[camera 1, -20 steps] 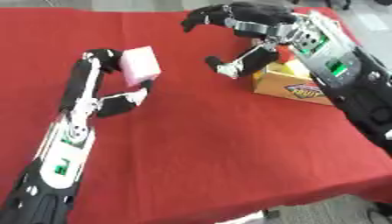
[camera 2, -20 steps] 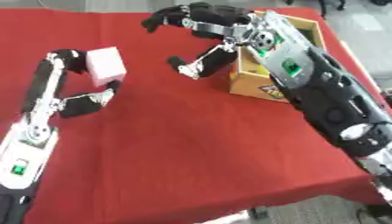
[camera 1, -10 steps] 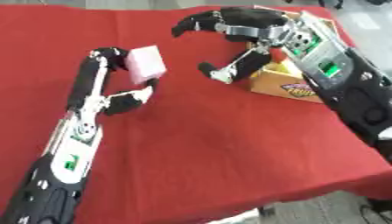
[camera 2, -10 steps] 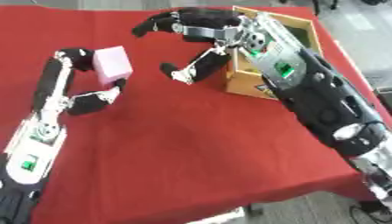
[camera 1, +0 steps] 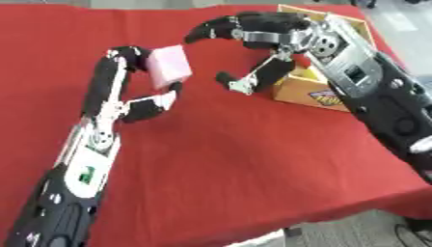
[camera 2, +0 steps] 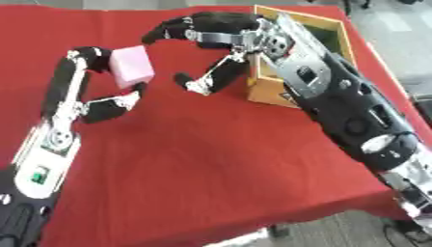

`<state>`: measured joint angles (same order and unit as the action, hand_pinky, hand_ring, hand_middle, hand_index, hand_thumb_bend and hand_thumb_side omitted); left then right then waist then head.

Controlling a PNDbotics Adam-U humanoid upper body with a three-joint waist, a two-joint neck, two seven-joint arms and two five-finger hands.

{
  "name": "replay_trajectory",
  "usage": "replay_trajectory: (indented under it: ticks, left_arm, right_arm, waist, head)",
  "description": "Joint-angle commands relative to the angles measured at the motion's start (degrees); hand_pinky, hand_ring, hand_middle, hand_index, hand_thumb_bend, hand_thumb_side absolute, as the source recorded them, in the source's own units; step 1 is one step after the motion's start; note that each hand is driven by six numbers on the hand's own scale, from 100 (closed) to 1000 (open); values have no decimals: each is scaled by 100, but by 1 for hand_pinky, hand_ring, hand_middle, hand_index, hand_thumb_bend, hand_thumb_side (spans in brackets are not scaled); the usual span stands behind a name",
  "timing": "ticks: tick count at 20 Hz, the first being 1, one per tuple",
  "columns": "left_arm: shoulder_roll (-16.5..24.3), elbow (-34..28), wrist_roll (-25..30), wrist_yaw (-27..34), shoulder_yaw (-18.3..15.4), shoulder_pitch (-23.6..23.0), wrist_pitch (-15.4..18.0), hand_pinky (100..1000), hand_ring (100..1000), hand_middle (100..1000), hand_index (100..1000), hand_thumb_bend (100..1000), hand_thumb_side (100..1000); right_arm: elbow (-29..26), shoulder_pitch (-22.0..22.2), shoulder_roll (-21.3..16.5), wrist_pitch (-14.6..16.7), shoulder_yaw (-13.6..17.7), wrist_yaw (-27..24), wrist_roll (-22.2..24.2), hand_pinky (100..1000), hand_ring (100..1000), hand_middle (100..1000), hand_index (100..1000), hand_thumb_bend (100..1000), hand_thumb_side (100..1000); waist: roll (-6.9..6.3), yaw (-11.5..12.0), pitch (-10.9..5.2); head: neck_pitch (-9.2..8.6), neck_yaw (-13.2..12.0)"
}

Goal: Pick up the objects with one hand, pass them to the other hand, and then place them into the box on the other side of the table.

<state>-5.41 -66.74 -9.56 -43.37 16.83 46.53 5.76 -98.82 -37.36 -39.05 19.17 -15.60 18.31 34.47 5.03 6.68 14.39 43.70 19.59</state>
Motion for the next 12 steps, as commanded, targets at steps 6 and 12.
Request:
replay_trajectory:
  ticks: [6, 12]
  left_arm:
    - [-112, 43, -54, -239, 48, 174, 73, 622, 576, 447, 463, 100, 207]
    - [-177, 276, -90, -420, 54, 238, 130, 623, 577, 448, 466, 100, 185]
  right_arm:
    - [-243, -122, -128, -64, 67, -293, 6, 1000, 1000, 930, 1000, 100, 184]
    - [-450, -169, -126, -190, 42, -589, 210, 1000, 1000, 938, 1000, 100, 157]
  waist:
    - [8, -73, -66]
    - [25, -117, -40]
  head:
    - [20, 50]
    - [42, 98]
